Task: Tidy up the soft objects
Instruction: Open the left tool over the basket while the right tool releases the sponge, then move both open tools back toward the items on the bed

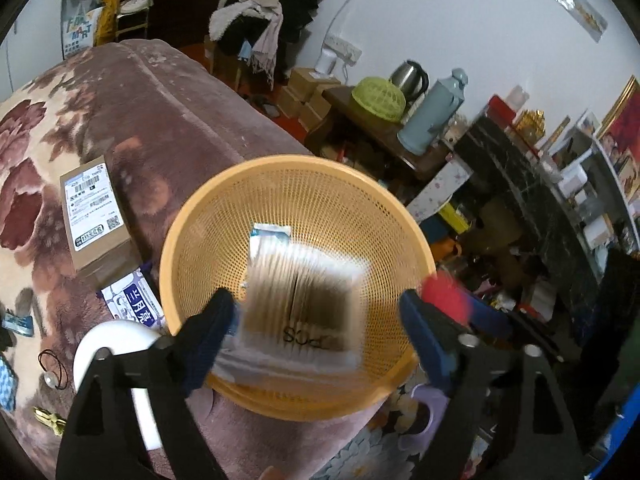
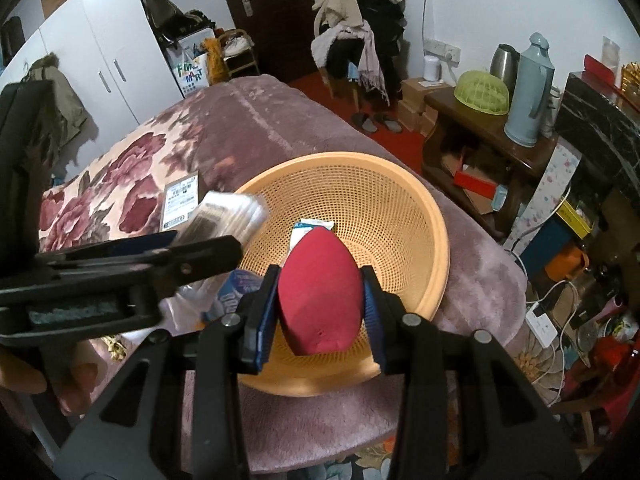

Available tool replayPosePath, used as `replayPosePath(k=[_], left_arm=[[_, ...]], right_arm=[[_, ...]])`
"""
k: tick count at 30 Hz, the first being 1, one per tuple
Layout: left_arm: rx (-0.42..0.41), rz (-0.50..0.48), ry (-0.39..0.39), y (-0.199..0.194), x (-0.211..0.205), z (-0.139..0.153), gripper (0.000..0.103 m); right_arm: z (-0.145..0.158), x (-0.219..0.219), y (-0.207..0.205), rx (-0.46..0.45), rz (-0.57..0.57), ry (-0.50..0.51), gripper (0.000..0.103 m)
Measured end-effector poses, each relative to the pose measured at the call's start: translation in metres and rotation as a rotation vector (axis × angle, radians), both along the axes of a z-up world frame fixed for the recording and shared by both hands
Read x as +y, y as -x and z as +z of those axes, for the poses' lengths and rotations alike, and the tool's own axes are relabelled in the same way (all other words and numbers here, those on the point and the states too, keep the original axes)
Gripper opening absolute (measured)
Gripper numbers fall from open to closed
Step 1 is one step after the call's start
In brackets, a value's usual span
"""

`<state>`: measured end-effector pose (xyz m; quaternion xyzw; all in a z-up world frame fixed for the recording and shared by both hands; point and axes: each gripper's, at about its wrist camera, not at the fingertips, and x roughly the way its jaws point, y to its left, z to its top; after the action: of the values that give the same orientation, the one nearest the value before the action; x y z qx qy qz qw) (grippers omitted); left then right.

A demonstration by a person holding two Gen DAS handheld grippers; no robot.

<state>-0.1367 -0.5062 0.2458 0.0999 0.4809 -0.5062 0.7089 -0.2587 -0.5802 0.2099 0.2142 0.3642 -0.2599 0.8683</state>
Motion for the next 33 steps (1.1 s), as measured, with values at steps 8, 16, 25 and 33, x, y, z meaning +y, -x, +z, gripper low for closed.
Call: replayPosePath(k=[8, 16, 25, 33], left_arm=[[-0.074, 0.025, -0.033, -0.006, 0.013, 0.007, 0.102], [-0.121, 0.072, -0.098, -0.016, 0.033, -0.005, 0.102], [-0.137, 0.081, -0.120, -0.019, 0.051, -0.006, 0.102], [-0.130, 0.103, -0.124, -0.024, 0.069, -0.006, 0.102]], right_arm=[[-0.006, -0.001, 0.008, 0.002, -0.022, -0.030, 0.093], [-0.013, 0.003, 0.009, 0.037, -0.020, -0.046, 0.101], [-0.010, 0.007, 0.008, 0.026, -0.020, -0.057, 0.103], [-0.008, 0.014, 0.001, 0.023, -0.024, -0.080, 0.103]])
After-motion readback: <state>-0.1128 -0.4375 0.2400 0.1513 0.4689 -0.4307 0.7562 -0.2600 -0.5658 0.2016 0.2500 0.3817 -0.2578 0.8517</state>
